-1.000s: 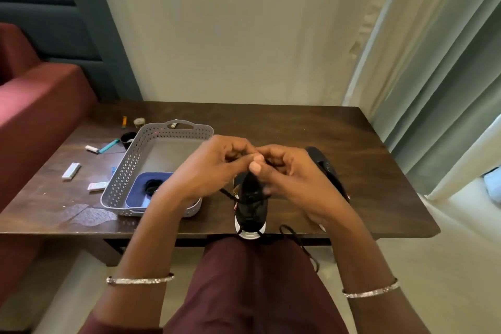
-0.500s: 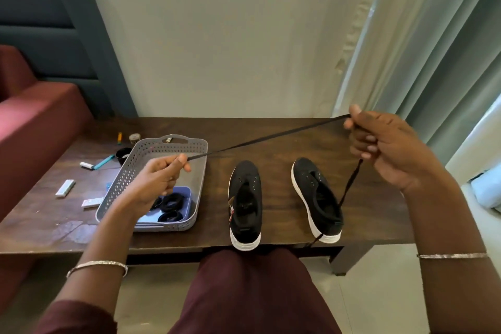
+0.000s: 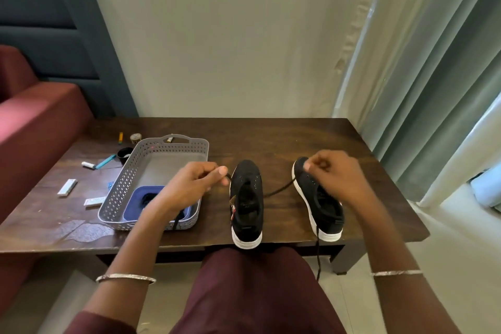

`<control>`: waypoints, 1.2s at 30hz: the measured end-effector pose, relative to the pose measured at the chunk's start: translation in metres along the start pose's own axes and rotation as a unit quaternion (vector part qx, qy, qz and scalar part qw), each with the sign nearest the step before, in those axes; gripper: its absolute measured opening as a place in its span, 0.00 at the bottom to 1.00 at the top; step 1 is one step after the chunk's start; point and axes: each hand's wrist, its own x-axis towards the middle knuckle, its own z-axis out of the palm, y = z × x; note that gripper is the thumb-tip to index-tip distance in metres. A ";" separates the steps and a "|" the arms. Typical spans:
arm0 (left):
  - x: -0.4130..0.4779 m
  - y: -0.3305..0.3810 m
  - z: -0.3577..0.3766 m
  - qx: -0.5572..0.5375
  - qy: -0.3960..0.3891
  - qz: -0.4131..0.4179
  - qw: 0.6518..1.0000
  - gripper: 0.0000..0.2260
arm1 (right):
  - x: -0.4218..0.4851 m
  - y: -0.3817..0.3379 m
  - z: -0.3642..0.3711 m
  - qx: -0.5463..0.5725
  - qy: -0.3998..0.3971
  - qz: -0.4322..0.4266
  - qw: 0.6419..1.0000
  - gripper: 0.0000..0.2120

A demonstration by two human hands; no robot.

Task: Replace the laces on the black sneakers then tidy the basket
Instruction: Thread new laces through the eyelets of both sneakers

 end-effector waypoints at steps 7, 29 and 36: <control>0.001 0.034 0.031 0.030 -0.130 0.097 0.986 0.15 | -0.041 -0.045 0.065 0.319 -0.198 -0.097 0.922 0.15; -0.001 -0.005 0.048 -0.089 -0.108 -0.046 0.989 0.10 | -0.027 -0.008 0.090 0.213 -0.230 -0.142 0.939 0.27; 0.030 -0.020 0.050 -0.141 -0.069 -0.073 0.985 0.12 | -0.001 -0.005 0.128 0.330 -0.140 -0.058 0.932 0.03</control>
